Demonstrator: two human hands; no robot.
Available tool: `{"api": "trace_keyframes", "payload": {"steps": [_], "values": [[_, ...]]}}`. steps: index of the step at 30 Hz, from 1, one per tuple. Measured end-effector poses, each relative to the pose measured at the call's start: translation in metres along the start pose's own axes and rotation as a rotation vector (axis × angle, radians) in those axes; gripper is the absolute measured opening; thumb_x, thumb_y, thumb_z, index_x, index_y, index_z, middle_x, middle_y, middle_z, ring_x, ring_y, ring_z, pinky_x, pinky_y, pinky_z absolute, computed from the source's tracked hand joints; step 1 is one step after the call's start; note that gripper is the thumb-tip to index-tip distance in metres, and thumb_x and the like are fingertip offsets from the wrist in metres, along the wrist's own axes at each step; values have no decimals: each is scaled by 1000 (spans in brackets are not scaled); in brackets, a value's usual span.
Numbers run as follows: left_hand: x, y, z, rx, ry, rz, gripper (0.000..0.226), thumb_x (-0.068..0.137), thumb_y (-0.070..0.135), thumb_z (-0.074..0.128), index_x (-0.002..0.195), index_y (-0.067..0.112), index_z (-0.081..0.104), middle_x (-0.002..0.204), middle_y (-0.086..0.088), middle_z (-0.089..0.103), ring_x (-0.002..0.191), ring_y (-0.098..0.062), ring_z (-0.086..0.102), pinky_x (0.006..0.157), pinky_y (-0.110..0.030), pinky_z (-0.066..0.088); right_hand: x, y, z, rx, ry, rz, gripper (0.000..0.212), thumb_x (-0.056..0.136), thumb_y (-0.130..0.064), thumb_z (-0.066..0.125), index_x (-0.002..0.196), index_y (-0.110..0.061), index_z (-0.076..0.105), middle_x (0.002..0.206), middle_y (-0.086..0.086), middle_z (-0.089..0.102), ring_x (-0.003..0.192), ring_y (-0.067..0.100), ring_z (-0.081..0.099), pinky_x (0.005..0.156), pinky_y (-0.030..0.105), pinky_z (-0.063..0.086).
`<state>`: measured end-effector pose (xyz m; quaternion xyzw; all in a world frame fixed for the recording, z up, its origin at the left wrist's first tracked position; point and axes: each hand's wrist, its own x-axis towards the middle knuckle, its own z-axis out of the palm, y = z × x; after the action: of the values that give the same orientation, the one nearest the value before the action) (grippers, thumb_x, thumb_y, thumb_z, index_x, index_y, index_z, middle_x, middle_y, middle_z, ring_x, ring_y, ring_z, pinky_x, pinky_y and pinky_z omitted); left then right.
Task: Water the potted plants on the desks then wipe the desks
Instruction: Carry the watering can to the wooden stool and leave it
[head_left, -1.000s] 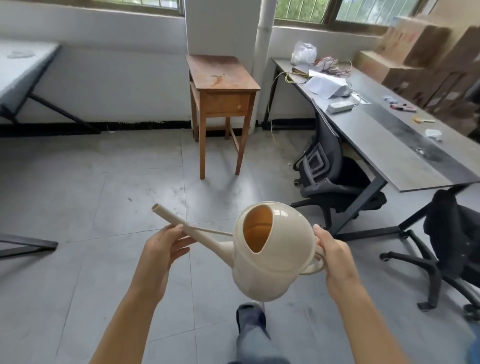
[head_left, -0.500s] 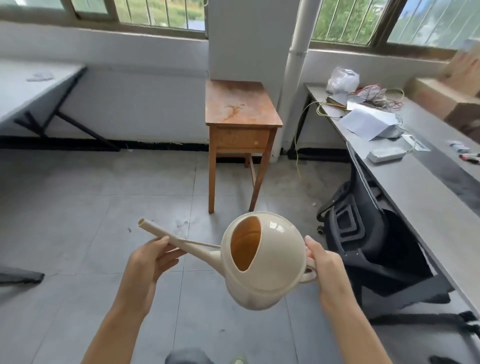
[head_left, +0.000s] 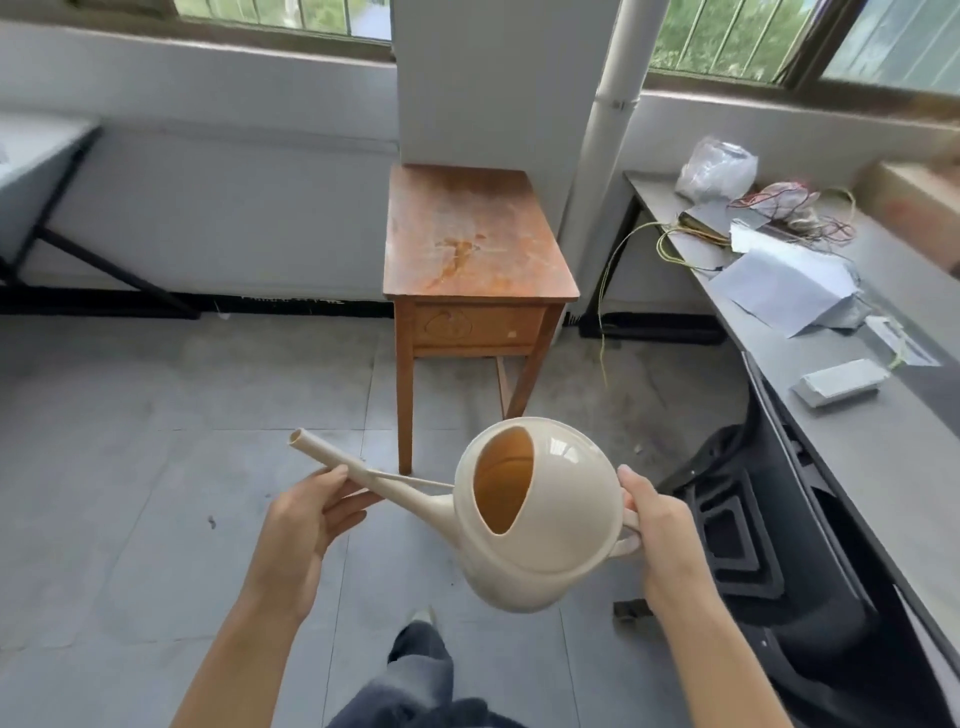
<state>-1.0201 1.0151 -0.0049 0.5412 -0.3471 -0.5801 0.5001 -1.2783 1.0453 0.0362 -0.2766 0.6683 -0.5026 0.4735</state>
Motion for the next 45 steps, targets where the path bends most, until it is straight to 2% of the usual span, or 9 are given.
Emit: {"api": "trace_keyframes", "payload": {"steps": [5,9,13,20,25,29,37,41,45], "values": [[98,35,25,37,-56,7,24,87,23,48,88,9,68,94,-12,72,94,-27,67,77,-31,45,74,-34,29,-14,4,-23,72,94,-17,43,23,-18,53,30,-10,51,31,-3,49,31,10,36],[157,57,45,39,-74,-11,28,72,31,47,83,15,68,89,-5,73,87,-21,69,72,-24,48,125,-50,49,-16,83,-19,67,93,-19,45,27,-19,55,32,-10,53,39,2,53,46,22,42],[207,69,64,48,-83,0,22,86,22,47,89,11,66,93,-10,72,79,-13,70,60,-11,49,180,-68,64,-8,85,-17,66,93,-20,45,28,-19,57,33,-10,55,53,12,51,43,21,39],[294,85,104,54,9,9,31,94,13,38,84,10,67,79,-2,75,75,-13,71,60,-13,50,301,-106,81,-68,-19,31,67,92,-21,46,26,-18,55,30,-10,52,44,9,52,38,18,37],[364,100,146,30,114,10,28,93,12,39,89,6,66,81,-6,74,75,-15,71,76,-29,48,403,-143,94,-67,-89,49,36,90,-23,51,57,-8,55,39,-8,56,33,3,52,37,17,39],[414,115,177,-15,200,7,26,94,13,39,93,5,64,92,-11,70,83,-21,68,66,-26,51,468,-172,103,-77,-140,77,29,90,-26,52,70,-7,64,45,-7,63,49,11,59,35,14,40],[487,125,205,-28,274,-47,26,94,12,37,99,2,61,95,-14,67,90,-27,64,80,-34,44,557,-201,131,-136,-134,93,31,90,-27,50,63,-16,60,61,2,62,58,16,58,52,28,39],[526,131,206,-23,266,-74,25,94,12,38,97,3,62,96,-16,67,90,-28,64,79,-34,45,591,-212,146,-159,-137,104,34,92,-26,48,62,-12,57,62,4,58,34,8,56,34,19,40],[574,142,206,-23,245,-66,29,94,13,39,106,-3,60,98,-16,67,92,-28,65,82,-35,45,632,-225,169,-149,-142,119,34,91,-25,50,62,-10,57,67,3,59,62,15,54,27,12,34]]}}
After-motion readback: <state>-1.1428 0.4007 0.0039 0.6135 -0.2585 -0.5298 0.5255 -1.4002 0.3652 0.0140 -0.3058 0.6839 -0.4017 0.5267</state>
